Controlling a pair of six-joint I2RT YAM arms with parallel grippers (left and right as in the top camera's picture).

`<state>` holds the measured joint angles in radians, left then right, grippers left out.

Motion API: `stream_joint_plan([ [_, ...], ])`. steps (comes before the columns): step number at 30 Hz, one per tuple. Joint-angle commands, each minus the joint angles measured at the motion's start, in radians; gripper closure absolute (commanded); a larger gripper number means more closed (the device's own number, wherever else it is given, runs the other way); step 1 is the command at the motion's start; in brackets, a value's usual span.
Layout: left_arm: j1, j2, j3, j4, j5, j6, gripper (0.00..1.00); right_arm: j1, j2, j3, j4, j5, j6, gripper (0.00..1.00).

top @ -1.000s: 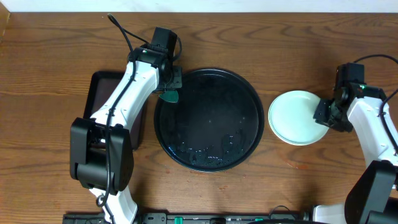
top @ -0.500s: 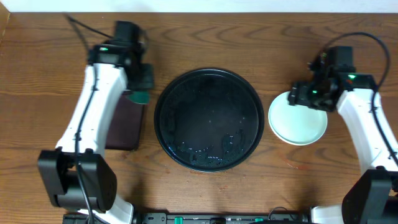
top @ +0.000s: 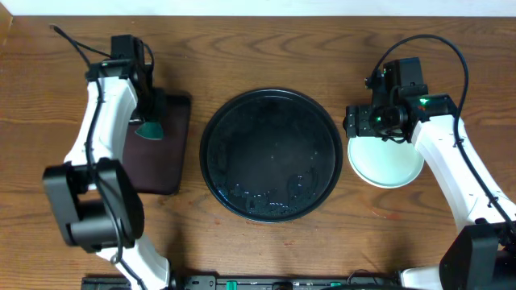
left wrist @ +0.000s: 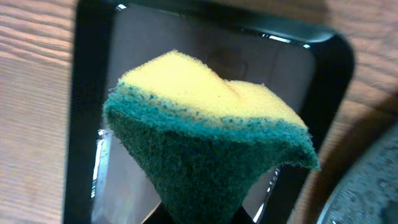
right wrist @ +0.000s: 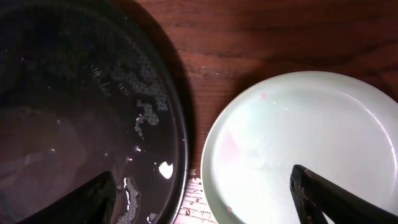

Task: Clean dirty plates on tray and stack at the side
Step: 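Move the sponge left and drop it into the black rectangular dish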

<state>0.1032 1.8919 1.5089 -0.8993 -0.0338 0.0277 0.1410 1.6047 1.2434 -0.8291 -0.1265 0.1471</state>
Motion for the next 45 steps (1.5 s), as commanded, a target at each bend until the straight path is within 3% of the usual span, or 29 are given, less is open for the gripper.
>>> stream_joint_plan([
  [1, 0.003, 0.054, -0.016, 0.008, -0.016, 0.017, 0.92, 0.005, -0.016, 0.015, -0.002, 0.013, -0.014, 0.13],
  [7, 0.003, 0.125, -0.016, 0.011, -0.016, 0.017, 0.91, 0.005, -0.016, 0.015, -0.006, 0.017, -0.014, 0.13],
  [10, 0.003, 0.135, -0.016, 0.008, -0.016, 0.017, 0.83, 0.005, -0.016, 0.015, -0.005, 0.018, -0.014, 0.13],
  [12, 0.003, 0.135, -0.016, 0.008, -0.016, 0.017, 0.66, 0.004, -0.016, 0.015, -0.005, 0.018, -0.014, 0.13],
  [13, 0.003, 0.135, -0.016, 0.008, -0.016, 0.017, 0.46, 0.004, -0.016, 0.015, -0.005, 0.018, -0.014, 0.13],
  [14, 0.003, 0.135, -0.016, 0.008, -0.016, 0.017, 0.35, 0.004, -0.016, 0.015, -0.005, 0.018, -0.015, 0.13],
  [15, 0.003, 0.135, -0.016, 0.007, -0.016, 0.017, 0.29, 0.004, -0.016, 0.015, -0.005, 0.023, -0.015, 0.12],
  [23, 0.002, 0.064, 0.029, -0.082, -0.016, 0.017, 0.28, 0.001, -0.024, 0.018, -0.016, 0.025, -0.048, 0.11],
  [29, 0.002, -0.153, 0.029, -0.092, -0.001, -0.009, 0.27, -0.015, -0.092, 0.063, -0.055, 0.025, -0.048, 0.01],
  [35, 0.002, -0.293, 0.029, -0.090, -0.001, -0.043, 0.27, -0.031, -0.257, 0.129, -0.107, 0.025, -0.048, 0.01],
  [45, 0.002, -0.304, 0.029, -0.090, -0.001, -0.043, 0.26, -0.031, -0.596, 0.129, -0.104, 0.024, -0.048, 0.01],
])
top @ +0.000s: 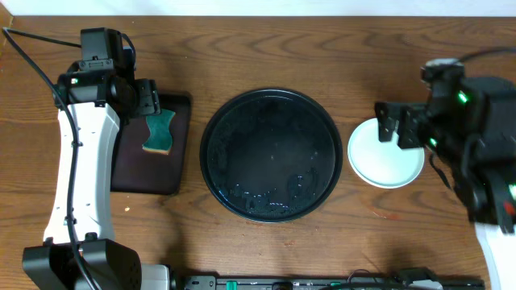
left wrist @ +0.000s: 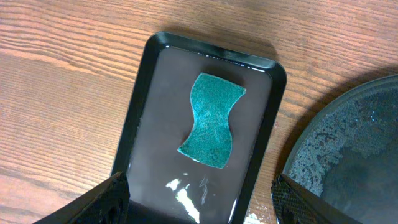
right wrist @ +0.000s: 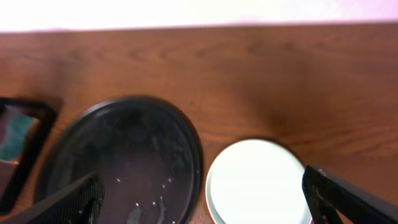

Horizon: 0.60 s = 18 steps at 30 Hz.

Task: Clean dirty plates on tray and stack at the side

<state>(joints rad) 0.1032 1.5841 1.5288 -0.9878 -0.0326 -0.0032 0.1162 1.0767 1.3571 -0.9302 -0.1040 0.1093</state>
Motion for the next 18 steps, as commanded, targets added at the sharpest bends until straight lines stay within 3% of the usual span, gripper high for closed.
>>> stream_joint_plan([
  [1, 0.002, 0.004, 0.009, -0.002, -0.002, -0.012, 0.26, -0.006, -0.085, 0.016, -0.004, 0.002, -0.010, 0.01],
  [14, 0.002, 0.004, 0.009, -0.002, -0.002, -0.012, 0.26, -0.005, -0.193, 0.013, -0.010, 0.081, -0.018, 0.01],
  [18, 0.002, 0.004, 0.009, -0.002, -0.002, -0.012, 0.26, -0.027, -0.218, -0.066, 0.128, 0.174, -0.023, 0.01],
])
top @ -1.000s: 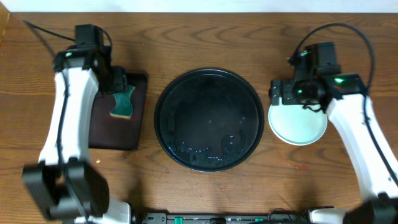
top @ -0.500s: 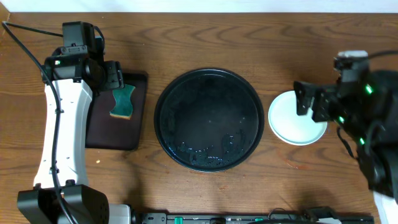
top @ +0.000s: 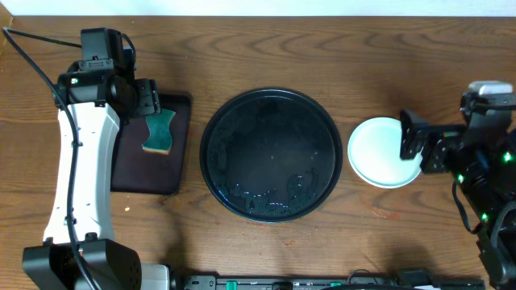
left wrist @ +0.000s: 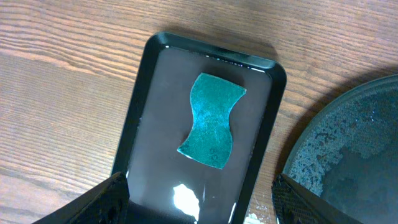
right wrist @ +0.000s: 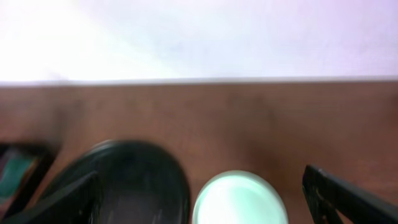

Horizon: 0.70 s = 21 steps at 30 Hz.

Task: Clean dirty plates on tray and stack at the side

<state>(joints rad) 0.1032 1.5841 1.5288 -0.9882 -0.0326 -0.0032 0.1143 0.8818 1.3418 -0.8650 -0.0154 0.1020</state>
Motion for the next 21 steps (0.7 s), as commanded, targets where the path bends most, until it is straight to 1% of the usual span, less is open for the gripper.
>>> stream_joint_plan([
  [1, 0.002, 0.004, 0.009, -0.002, -0.002, -0.012, 0.26, -0.030, -0.053, -0.111, 0.138, 0.090, -0.015, 0.01],
  [4, 0.002, 0.004, 0.009, -0.002, -0.002, -0.012, 0.26, -0.032, -0.139, -0.271, 0.311, 0.074, -0.014, 0.01],
  [5, 0.002, 0.004, 0.009, -0.002, -0.002, -0.012, 0.26, -0.032, -0.200, -0.383, 0.425, 0.066, -0.014, 0.01],
  [7, 0.002, 0.004, 0.009, -0.002, -0.002, -0.012, 0.26, -0.036, -0.289, -0.551, 0.593, 0.066, -0.017, 0.01],
  [12, 0.002, 0.004, 0.009, -0.002, -0.002, -0.012, 0.26, -0.056, -0.478, -0.877, 0.846, 0.048, -0.022, 0.01],
  [16, 0.002, 0.004, 0.009, -0.002, -0.002, -0.012, 0.26, -0.076, -0.613, -1.085, 0.978, 0.029, -0.021, 0.01],
  [21, 0.002, 0.004, 0.009, -0.002, -0.002, -0.012, 0.26, -0.090, -0.785, -1.264, 0.996, 0.003, -0.021, 0.01],
])
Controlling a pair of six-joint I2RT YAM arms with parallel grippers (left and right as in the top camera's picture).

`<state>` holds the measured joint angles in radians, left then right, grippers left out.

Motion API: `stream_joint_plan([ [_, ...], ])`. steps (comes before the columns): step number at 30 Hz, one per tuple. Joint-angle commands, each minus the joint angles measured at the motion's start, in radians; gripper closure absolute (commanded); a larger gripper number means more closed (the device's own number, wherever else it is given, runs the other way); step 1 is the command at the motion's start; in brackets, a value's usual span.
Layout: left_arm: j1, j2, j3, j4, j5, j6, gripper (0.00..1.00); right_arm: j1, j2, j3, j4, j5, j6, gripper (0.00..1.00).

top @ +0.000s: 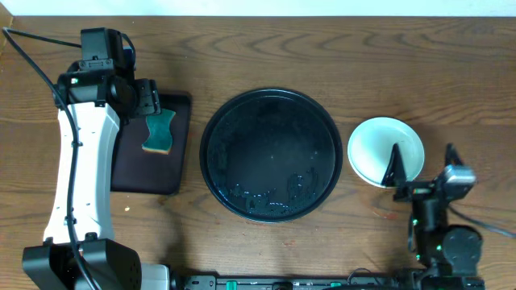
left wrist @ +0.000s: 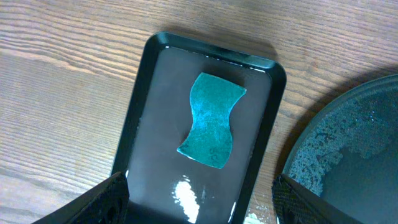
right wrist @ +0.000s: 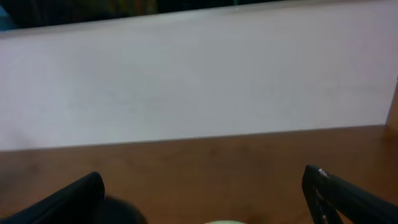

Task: Clean dirty plates on tray and stack at the side

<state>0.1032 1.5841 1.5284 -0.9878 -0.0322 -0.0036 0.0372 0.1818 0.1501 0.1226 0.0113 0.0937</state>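
Note:
A white plate (top: 379, 153) lies on the wood to the right of the round black tray (top: 216, 121), which holds only water and foam. The green sponge (left wrist: 211, 121) lies flat in the small rectangular black tray (left wrist: 138, 99) at the left. My left gripper (top: 147, 99) hangs open above that small tray, nothing between its fingers (left wrist: 109, 202). My right gripper (top: 422, 161) is open and empty near the table's front right, just in front of the plate. In its wrist view only a sliver of the plate (right wrist: 227, 221) shows.
The round tray's wet rim (left wrist: 311, 143) lies close to the right of the small tray. A pale wall (right wrist: 199, 81) runs behind the table's far edge. Bare wood (top: 322, 48) stretches along the back.
My right arm has drawn back from beside the plate to the table's front right edge, and its camera now faces the wall. The left arm, sponge and plate have not moved.
My left gripper was shut on the sponge just above the small tray, and my right gripper stood open low over the white plate. Then the sponge lay released in the tray with the left gripper open above it. The right arm stood higher and farther back at each moment.

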Motion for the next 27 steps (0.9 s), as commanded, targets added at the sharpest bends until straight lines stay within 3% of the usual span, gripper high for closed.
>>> stream_joint_plan([
  [1, 0.002, 0.004, 0.009, -0.002, -0.003, -0.012, 0.26, -0.013, -0.109, -0.097, 0.008, -0.024, -0.013, 0.01],
  [9, 0.002, 0.004, 0.009, -0.002, -0.003, -0.012, 0.26, -0.013, -0.177, -0.145, -0.191, -0.033, -0.014, 0.01],
  [27, 0.002, 0.004, 0.009, -0.002, -0.003, -0.012, 0.26, -0.013, -0.157, -0.145, -0.195, -0.045, 0.024, 0.01],
])
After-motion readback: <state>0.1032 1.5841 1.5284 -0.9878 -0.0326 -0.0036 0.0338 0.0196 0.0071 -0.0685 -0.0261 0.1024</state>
